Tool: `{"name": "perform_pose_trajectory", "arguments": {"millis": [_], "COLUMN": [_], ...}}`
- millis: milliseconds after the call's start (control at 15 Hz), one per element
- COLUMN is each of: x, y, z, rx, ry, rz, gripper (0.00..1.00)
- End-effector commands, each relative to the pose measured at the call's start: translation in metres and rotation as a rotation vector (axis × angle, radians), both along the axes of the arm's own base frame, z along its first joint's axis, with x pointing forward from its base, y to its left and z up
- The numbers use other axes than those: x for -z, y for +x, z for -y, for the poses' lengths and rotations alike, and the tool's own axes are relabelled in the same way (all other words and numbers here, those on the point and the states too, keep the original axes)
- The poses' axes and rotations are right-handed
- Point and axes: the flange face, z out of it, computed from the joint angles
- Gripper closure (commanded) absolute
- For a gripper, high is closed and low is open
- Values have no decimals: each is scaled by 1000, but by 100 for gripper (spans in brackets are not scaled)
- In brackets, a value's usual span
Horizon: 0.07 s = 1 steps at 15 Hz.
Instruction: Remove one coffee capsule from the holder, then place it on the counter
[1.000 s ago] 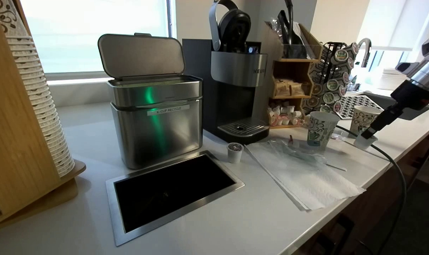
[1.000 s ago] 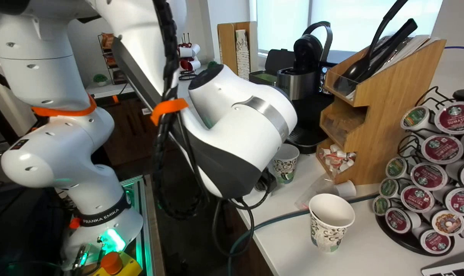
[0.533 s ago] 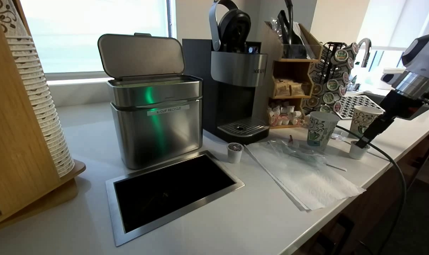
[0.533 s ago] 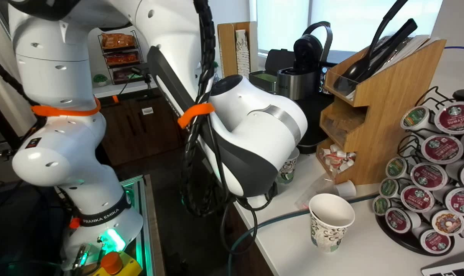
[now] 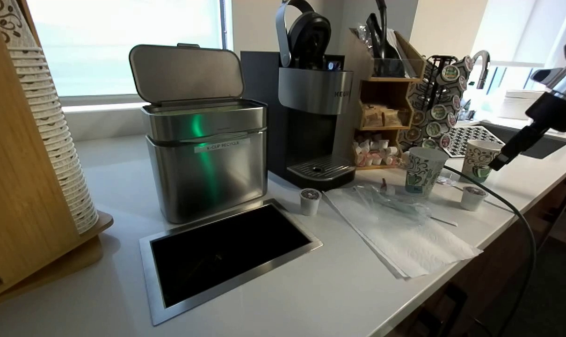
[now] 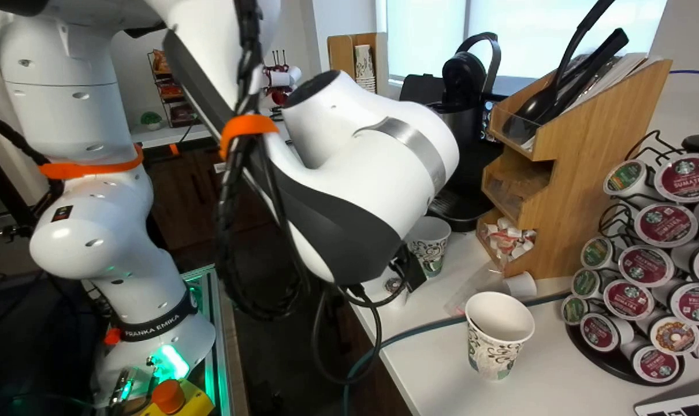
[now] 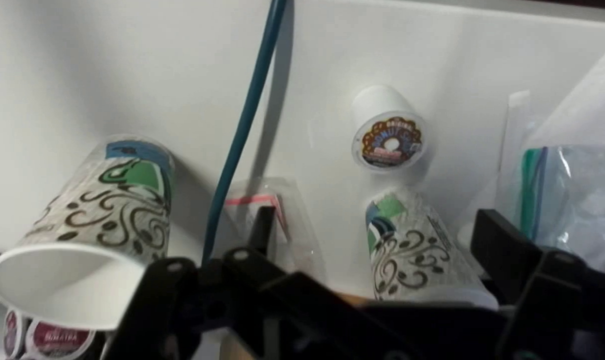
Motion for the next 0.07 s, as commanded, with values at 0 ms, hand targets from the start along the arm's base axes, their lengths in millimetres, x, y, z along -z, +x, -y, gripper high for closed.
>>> {"name": "perform_pose_trajectory", "arguments": {"millis": [0], "x": [-10], "y": [-6], "z": [3], "rx": [4], "ry": [1], "rz": [29], "gripper": [0]}}
